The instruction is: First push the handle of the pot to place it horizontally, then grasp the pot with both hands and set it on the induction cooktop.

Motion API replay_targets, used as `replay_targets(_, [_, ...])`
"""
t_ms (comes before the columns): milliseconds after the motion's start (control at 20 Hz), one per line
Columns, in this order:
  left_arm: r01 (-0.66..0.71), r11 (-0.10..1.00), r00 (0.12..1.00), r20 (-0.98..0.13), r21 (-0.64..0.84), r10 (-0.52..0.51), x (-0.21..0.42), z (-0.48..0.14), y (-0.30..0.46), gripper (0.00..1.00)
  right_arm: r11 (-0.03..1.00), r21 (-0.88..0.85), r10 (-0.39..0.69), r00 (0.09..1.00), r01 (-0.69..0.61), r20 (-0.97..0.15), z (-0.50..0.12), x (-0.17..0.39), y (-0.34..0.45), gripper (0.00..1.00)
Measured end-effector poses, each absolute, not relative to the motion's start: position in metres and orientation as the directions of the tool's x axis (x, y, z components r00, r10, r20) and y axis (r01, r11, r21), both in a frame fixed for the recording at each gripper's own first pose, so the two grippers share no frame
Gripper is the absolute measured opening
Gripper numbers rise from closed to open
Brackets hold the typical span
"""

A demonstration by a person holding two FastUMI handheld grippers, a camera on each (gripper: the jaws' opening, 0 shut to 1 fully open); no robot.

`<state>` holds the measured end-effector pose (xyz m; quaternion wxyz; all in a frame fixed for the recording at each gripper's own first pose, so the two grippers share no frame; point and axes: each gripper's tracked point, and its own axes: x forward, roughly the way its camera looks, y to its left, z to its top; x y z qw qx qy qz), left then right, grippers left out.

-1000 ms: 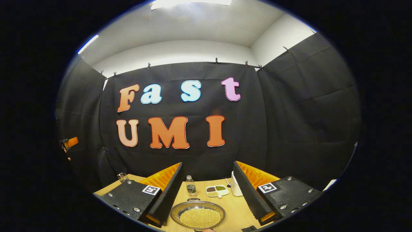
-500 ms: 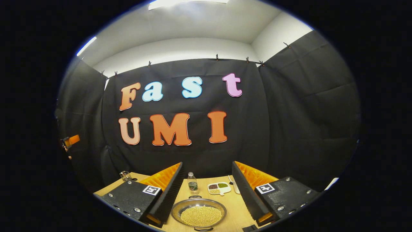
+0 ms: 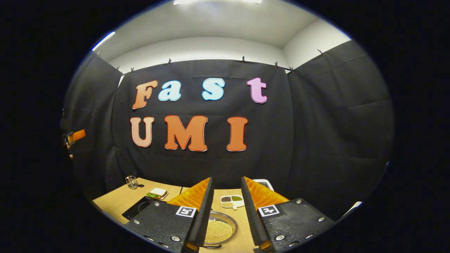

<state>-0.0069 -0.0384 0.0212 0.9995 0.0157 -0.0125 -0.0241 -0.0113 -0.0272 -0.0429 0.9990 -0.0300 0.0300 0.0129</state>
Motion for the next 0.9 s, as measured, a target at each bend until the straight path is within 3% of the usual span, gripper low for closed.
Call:
replay_targets(150, [0.054,0.998,0.998,0.011,0.027,-0.055,-0.008,0.016,-0.040,0.97,0.996,-0.079,0.032,0.996,-0.039,-0.082,-0.052,-0.015,-0.020,0.40])
replay_targets(250, [0.056,0.998,0.998,0.006,0.028,-0.056,-0.008,0.015,-0.040,0.98,0.995,-0.078,0.054,0.993,-0.062,-0.106,-0.062,-0.017,-0.010,0.27])
replay_targets(900, [0.057,0.998,0.998,-0.009,0.027,-0.056,-0.009,0.005,-0.039,0.98,0.986,-0.096,0.104,0.957,-0.134,-0.270,-0.148,-0.033,0.024,0.04])
